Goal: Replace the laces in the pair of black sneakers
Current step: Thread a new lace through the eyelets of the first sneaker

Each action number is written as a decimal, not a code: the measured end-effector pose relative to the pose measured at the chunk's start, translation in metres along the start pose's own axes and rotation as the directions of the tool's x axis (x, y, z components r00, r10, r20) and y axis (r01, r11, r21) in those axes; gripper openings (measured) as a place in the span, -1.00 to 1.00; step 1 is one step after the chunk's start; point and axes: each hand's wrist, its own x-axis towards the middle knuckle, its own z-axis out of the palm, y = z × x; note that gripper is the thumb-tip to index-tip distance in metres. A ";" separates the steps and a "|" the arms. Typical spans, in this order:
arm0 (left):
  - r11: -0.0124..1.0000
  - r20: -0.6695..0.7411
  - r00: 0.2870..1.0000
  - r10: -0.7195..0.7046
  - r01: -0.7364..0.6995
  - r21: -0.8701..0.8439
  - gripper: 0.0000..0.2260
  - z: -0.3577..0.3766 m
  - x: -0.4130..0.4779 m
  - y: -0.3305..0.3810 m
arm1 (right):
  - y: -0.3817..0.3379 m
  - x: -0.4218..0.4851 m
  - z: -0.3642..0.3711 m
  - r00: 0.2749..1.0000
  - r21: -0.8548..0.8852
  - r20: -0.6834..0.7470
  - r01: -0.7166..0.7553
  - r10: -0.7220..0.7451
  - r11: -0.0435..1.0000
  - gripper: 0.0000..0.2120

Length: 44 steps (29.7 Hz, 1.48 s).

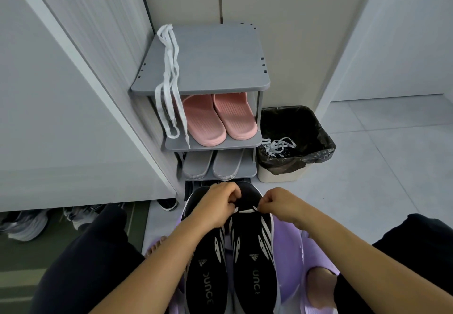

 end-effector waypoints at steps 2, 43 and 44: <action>0.990 -0.009 0.998 0.060 -0.059 0.126 -0.82 -0.004 -0.006 -0.006 | 0.001 0.000 0.000 0.999 -0.076 -0.018 0.028 -0.030 0.997 -0.85; 0.986 0.030 0.994 -0.103 0.098 0.136 -0.87 -0.003 0.000 0.001 | 0.000 0.008 0.022 0.900 -0.474 -0.117 0.321 -0.420 0.820 -0.77; 0.987 0.037 0.992 -0.123 0.118 0.112 -0.87 -0.003 0.000 0.001 | -0.001 0.009 0.023 0.892 -0.460 -0.134 0.330 -0.431 0.825 -0.79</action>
